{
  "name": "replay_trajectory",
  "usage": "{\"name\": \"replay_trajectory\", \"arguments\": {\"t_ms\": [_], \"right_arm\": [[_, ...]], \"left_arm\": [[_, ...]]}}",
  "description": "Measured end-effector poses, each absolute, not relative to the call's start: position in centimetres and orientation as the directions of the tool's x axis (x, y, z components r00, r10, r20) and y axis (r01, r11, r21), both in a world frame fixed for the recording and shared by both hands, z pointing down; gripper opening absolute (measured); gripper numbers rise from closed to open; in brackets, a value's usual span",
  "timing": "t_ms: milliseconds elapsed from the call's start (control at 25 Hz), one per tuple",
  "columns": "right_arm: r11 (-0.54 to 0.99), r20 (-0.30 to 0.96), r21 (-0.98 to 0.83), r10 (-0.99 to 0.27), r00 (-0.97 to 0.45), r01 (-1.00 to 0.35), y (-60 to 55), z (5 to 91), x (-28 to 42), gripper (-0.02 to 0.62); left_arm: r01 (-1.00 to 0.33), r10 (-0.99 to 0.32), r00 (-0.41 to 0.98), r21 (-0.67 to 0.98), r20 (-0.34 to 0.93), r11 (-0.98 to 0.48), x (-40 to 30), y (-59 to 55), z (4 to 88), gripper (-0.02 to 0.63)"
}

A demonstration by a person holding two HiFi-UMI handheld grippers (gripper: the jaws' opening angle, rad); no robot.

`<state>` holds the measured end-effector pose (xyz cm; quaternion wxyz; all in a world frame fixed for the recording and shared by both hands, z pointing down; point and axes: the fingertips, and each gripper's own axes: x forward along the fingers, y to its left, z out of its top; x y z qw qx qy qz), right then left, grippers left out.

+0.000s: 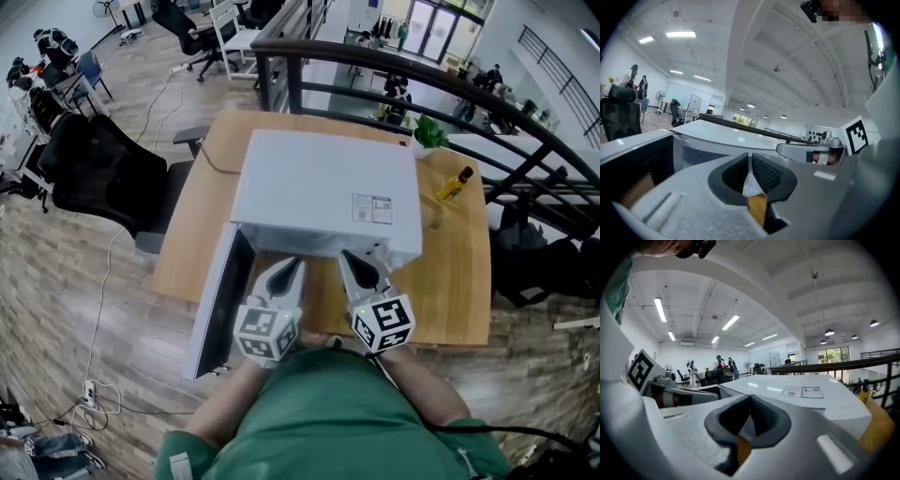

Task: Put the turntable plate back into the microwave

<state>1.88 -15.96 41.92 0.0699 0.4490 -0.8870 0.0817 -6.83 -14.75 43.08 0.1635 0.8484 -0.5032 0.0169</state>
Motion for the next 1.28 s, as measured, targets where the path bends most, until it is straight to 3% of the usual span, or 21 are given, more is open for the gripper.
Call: {"name": "replay_trajectory", "arguments": {"t_ms": [1280], "right_arm": [[0.578, 0.186, -0.052, -0.796, -0.576, -0.814, -15.46, 41.99, 2.31, 0.003]], "left_arm": [[-0.852, -0.827, 0.514, 0.243, 0.225, -0.464, -5.83, -14.48, 43.69, 0.035]]}}
